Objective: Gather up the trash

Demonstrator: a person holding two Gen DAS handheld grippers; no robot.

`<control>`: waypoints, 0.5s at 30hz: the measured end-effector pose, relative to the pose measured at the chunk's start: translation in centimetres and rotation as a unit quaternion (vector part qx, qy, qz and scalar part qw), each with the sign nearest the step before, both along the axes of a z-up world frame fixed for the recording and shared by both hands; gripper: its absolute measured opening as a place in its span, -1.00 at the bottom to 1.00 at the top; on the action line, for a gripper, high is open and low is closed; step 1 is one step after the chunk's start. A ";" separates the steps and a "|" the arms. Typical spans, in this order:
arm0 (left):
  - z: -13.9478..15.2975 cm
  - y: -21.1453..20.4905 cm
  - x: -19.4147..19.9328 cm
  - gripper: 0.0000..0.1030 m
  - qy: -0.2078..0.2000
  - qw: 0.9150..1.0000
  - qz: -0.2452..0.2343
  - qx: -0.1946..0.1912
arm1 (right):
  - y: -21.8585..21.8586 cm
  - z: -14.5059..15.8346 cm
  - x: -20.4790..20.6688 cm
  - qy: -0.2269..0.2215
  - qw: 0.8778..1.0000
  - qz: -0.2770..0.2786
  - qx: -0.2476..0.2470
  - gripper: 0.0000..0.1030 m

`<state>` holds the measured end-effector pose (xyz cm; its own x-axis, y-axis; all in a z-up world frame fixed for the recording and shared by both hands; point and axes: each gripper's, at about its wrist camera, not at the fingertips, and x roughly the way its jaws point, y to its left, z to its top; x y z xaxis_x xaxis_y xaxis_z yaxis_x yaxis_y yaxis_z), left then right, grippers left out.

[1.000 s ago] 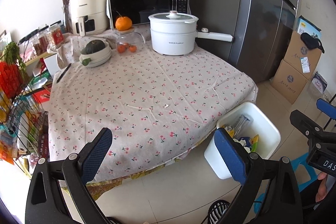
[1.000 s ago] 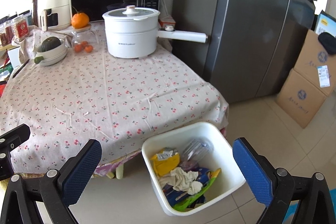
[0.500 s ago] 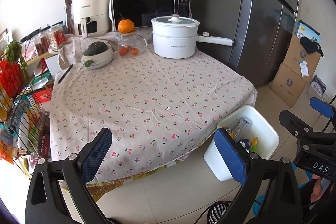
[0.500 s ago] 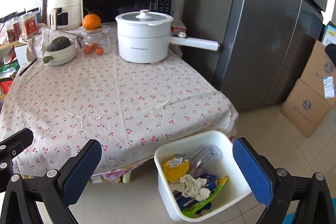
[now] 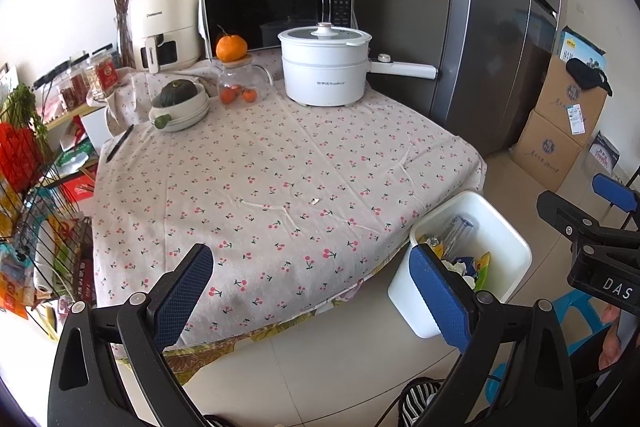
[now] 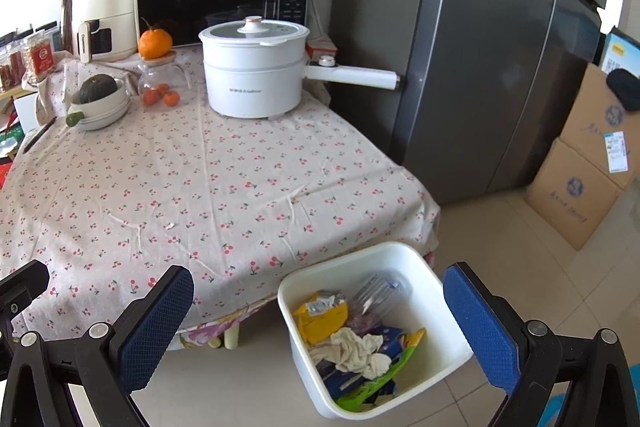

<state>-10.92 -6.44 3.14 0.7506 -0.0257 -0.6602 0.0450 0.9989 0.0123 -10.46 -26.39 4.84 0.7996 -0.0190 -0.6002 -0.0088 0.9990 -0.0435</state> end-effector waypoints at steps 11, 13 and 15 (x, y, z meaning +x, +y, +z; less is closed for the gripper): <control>-0.1 -0.1 0.1 0.94 0.016 1.000 -0.006 -0.005 | -0.4 0.1 0.0 -0.002 1.000 -0.004 0.003 0.99; -0.1 0.0 0.1 0.94 0.017 1.000 -0.006 -0.007 | -0.5 0.1 0.0 -0.001 1.000 -0.005 0.004 0.99; -0.1 0.1 0.1 0.94 0.018 1.000 -0.007 -0.008 | -0.5 0.1 0.0 -0.002 1.000 -0.005 0.003 0.99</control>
<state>-10.82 -6.30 3.04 0.7252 -0.0471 -0.6869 0.0598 0.9982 -0.0054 -10.43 -26.86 4.94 0.8014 -0.0221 -0.5977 0.0003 0.9993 -0.0365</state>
